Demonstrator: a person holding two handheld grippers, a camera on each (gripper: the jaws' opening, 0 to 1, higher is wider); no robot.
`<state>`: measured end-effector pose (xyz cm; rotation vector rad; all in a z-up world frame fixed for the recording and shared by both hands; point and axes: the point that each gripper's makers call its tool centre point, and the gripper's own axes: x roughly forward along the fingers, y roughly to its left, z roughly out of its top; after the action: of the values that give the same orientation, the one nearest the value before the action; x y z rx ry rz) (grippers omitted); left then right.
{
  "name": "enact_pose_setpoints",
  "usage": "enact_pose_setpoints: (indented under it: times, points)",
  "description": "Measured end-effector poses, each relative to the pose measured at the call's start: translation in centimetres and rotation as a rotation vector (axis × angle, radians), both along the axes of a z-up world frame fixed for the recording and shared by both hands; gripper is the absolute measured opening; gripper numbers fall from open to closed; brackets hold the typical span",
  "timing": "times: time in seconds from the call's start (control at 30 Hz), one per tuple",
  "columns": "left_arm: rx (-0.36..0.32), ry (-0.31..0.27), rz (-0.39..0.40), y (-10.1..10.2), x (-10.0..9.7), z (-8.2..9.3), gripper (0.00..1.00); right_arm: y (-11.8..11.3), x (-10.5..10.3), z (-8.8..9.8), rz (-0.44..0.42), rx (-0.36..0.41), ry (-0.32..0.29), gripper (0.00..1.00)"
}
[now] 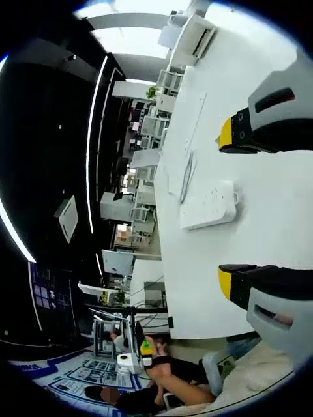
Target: Pick up the power strip scattered on the table, fix it on the side mounting bracket of the table, and press the switch
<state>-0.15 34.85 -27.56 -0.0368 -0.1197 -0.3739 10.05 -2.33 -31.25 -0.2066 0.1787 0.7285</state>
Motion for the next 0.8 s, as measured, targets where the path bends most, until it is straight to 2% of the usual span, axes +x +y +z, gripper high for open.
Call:
enact_pose_setpoints:
  times: [0.23,0.47,0.8]
  points:
    - [-0.003,0.002,-0.006,-0.2,0.1,0.0,0.94,0.9,1.4,-0.9,0.019,0.005,0.041,0.65]
    - [0.006,0.015,-0.02,-0.8,0.2,-0.2,0.94,1.9,2.7,-2.3,0.035,-0.04,0.076,0.66]
    - [0.006,0.015,-0.017,-0.6,0.1,0.0,0.94,1.4,4.9,-3.8,0.016,-0.078,0.114,0.67]
